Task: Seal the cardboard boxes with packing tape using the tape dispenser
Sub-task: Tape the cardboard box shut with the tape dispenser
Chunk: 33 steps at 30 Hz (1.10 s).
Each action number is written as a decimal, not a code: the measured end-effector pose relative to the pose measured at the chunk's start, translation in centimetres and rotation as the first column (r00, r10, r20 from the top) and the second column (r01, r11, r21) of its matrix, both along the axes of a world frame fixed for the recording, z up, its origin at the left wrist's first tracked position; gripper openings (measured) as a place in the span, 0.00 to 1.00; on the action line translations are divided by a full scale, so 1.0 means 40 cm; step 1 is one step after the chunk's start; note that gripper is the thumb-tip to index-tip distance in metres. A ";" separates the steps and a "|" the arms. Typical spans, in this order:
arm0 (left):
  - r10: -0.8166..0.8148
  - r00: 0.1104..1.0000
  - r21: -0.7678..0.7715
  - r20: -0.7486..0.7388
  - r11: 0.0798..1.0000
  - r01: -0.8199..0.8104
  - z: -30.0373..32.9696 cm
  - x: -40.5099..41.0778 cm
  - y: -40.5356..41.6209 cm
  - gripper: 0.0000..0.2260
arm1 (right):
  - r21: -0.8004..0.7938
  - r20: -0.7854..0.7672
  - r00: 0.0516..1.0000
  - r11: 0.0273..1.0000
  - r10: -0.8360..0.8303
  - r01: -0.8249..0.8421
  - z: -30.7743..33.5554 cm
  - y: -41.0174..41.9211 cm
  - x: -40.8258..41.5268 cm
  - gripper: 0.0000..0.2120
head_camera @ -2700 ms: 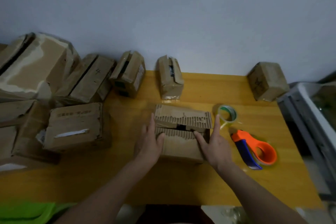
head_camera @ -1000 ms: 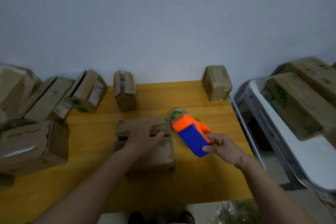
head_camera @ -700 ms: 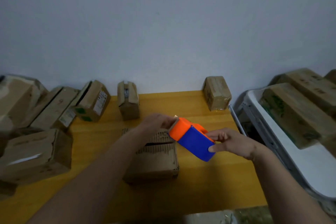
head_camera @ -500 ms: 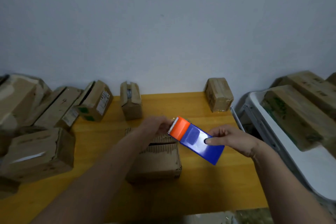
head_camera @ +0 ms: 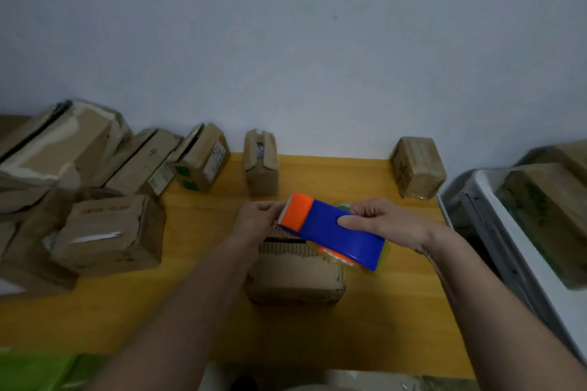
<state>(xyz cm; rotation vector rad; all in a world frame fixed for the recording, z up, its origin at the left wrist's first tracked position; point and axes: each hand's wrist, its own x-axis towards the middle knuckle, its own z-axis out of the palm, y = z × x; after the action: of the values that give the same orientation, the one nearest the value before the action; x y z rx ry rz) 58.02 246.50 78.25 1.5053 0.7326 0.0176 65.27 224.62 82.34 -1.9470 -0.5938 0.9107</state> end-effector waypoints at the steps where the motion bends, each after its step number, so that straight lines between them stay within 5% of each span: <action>1: 0.017 1.000 -0.027 -0.017 0.999 -0.017 -0.012 -0.012 0.005 0.05 | -0.023 0.006 1.000 1.000 0.021 -0.021 0.000 0.003 0.003 0.21; 11: 0.200 0.975 0.106 -0.098 0.976 -0.190 -0.071 -0.070 0.088 0.10 | -0.246 0.092 0.995 0.969 0.034 -0.011 0.001 0.136 0.030 0.13; 17: 0.243 0.959 0.209 -0.144 0.955 -0.210 -0.141 -0.082 0.107 0.10 | -0.357 0.109 0.993 0.934 0.043 -0.002 -0.039 0.219 0.032 0.17; 33: 0.258 0.945 0.199 -0.202 0.955 -0.218 -0.297 -0.066 0.086 0.11 | -0.579 0.150 0.983 0.815 0.107 0.000 -0.079 0.347 0.080 0.28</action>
<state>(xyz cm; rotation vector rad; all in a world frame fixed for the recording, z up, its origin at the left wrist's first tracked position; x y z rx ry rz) 55.37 249.96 66.35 1.5921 1.1201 0.0969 68.45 238.49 79.18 -2.5941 -0.5085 1.0449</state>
